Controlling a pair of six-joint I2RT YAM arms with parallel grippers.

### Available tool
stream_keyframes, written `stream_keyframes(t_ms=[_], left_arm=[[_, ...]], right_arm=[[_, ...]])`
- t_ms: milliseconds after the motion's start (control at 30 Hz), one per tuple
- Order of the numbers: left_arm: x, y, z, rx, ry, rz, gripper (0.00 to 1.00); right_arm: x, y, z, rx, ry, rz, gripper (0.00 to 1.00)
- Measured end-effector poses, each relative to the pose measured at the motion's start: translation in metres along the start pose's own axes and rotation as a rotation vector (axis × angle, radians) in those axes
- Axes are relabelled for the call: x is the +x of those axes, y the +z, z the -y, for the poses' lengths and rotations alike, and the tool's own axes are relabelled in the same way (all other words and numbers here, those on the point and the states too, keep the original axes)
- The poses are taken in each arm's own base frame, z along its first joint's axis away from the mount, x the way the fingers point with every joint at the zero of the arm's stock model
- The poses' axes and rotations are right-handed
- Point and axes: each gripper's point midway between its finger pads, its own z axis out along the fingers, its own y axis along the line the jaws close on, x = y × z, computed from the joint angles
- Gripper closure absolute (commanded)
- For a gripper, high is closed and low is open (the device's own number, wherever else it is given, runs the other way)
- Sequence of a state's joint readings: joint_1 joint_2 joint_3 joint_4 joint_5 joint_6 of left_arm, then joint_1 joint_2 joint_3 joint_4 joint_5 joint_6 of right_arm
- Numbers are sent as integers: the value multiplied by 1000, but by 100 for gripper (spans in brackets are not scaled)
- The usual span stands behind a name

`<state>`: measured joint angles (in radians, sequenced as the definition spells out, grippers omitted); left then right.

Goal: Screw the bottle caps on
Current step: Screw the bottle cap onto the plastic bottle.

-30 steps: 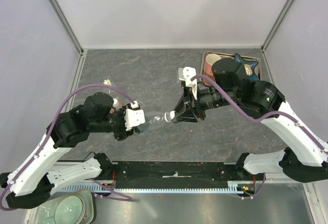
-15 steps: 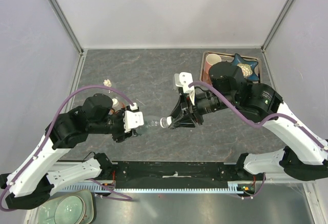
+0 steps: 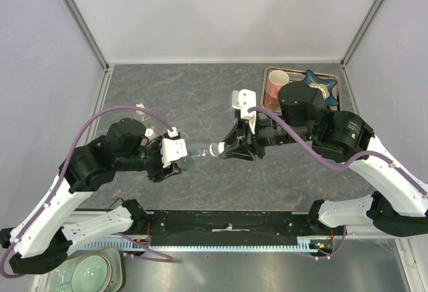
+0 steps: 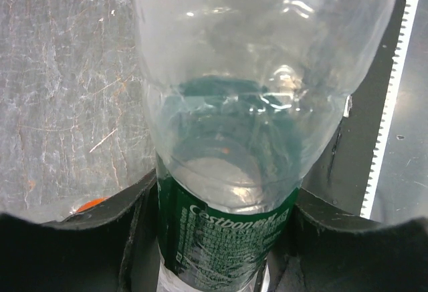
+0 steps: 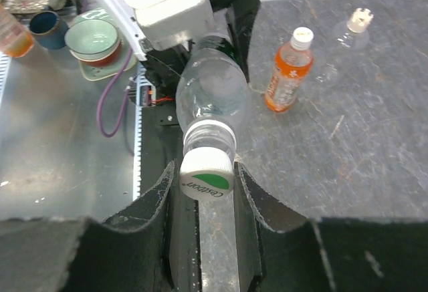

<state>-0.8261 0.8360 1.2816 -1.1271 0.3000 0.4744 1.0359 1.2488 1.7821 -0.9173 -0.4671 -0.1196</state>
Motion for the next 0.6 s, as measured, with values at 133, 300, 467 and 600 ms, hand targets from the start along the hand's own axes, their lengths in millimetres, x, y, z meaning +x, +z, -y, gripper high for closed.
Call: stream_keyframes(t_ms=[133,300,467,600], left_arm=[[-4,-2,-2,-9,-20,8,49],[-7,-2,-1,0,-37,26,49],[-10,0,2,13,-65,42,49],[-7,5,7,37,-86,41,50]], right_arm=[[1,-1,9,57,-8,14,66],[-2,-2,11,78,-9,43,65],[-9,-2,11,80,-8,74,64],[-11,0,9,64,2,74,63]])
